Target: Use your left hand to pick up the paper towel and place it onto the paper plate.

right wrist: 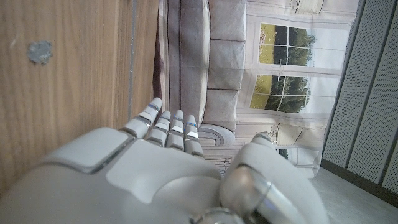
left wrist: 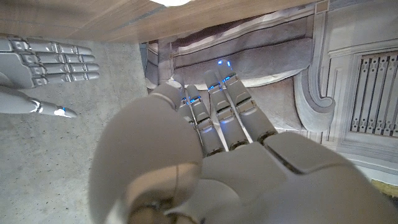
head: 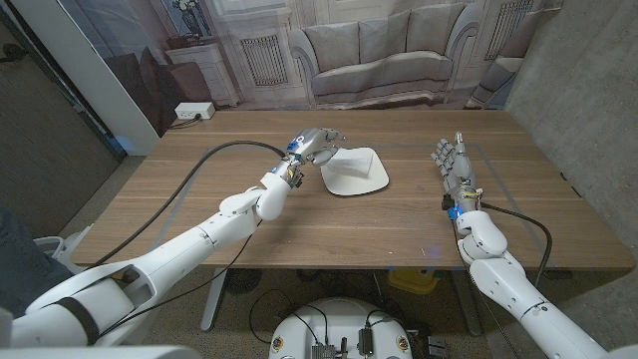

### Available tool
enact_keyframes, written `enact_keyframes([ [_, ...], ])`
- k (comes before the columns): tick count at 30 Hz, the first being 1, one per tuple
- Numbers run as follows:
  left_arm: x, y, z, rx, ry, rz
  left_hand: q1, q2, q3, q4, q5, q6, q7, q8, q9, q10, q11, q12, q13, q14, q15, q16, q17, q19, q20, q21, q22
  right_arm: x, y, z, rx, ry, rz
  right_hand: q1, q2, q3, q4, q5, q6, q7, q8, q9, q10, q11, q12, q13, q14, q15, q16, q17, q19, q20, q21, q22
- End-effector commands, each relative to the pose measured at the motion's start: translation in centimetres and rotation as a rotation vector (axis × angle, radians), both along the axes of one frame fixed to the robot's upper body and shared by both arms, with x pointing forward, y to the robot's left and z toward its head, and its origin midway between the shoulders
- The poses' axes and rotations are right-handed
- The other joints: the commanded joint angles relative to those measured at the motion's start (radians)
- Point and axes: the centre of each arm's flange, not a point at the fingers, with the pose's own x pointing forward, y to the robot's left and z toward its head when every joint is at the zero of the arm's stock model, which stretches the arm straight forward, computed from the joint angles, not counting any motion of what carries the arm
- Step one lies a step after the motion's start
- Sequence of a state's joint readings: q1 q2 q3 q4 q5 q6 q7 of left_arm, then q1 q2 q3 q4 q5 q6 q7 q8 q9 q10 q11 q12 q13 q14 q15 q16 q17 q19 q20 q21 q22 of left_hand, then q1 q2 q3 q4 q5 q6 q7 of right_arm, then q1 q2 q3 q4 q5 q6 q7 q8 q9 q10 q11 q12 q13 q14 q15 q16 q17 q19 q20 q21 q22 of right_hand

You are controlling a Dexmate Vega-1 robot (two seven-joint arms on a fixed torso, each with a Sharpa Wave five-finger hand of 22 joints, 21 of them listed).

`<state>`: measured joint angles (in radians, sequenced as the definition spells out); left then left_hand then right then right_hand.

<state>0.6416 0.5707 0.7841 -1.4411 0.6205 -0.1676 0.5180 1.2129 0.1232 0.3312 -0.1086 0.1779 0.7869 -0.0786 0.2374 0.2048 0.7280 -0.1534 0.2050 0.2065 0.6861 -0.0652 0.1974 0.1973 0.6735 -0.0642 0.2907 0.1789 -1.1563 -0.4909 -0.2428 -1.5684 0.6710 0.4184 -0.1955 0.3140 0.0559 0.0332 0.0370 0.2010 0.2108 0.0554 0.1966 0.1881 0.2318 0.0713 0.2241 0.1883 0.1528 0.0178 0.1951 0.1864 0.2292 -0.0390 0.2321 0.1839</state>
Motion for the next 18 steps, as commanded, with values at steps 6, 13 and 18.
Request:
enact_keyframes([
  [6, 0.40, -0.35, -0.45, 0.008, 0.023, -0.016, -0.013, 0.000, 0.000, 0.007, -0.001, 0.008, -0.004, 0.001, 0.000, -0.004, -0.003, -0.006, 0.005, -0.006, -0.133, -0.002, 0.004, -0.005, -0.033, -0.008, 0.005, 0.01, -0.03, -0.06, 0.001, 0.003, -0.003, 0.006, 0.005, 0.001, -0.002, 0.000, 0.009, 0.001, 0.003, 0.005, 0.009, 0.003, 0.001, 0.006, 0.008, 0.002, -0.005, 0.001, 0.013, -0.005, -0.002, 0.002],
  [13, 0.36, -0.31, -0.72, 0.009, 0.034, -0.021, -0.023, -0.004, -0.003, 0.010, -0.002, 0.005, -0.006, -0.002, 0.000, -0.010, -0.005, -0.008, 0.005, -0.009, -0.132, -0.002, 0.004, -0.014, -0.033, -0.013, 0.005, 0.12, 0.05, 0.19, -0.001, 0.002, -0.002, 0.007, 0.005, 0.001, -0.003, 0.000, 0.009, 0.001, 0.003, 0.005, 0.008, 0.003, 0.001, 0.006, 0.009, 0.001, -0.005, 0.001, 0.013, -0.005, -0.003, 0.002],
  [18, 0.70, -0.14, -1.05, 0.014, 0.061, -0.007, -0.033, -0.008, -0.005, 0.013, -0.003, -0.011, -0.005, -0.010, -0.001, -0.028, -0.003, -0.013, 0.005, -0.035, -0.124, -0.010, 0.003, -0.035, -0.028, -0.023, 0.005, 0.19, 0.14, 0.29, -0.003, 0.002, 0.000, 0.008, 0.006, 0.001, -0.004, 0.000, 0.009, 0.000, 0.002, 0.005, 0.008, 0.003, 0.001, 0.006, 0.009, 0.002, -0.005, 0.001, 0.014, -0.005, -0.004, 0.002],
])
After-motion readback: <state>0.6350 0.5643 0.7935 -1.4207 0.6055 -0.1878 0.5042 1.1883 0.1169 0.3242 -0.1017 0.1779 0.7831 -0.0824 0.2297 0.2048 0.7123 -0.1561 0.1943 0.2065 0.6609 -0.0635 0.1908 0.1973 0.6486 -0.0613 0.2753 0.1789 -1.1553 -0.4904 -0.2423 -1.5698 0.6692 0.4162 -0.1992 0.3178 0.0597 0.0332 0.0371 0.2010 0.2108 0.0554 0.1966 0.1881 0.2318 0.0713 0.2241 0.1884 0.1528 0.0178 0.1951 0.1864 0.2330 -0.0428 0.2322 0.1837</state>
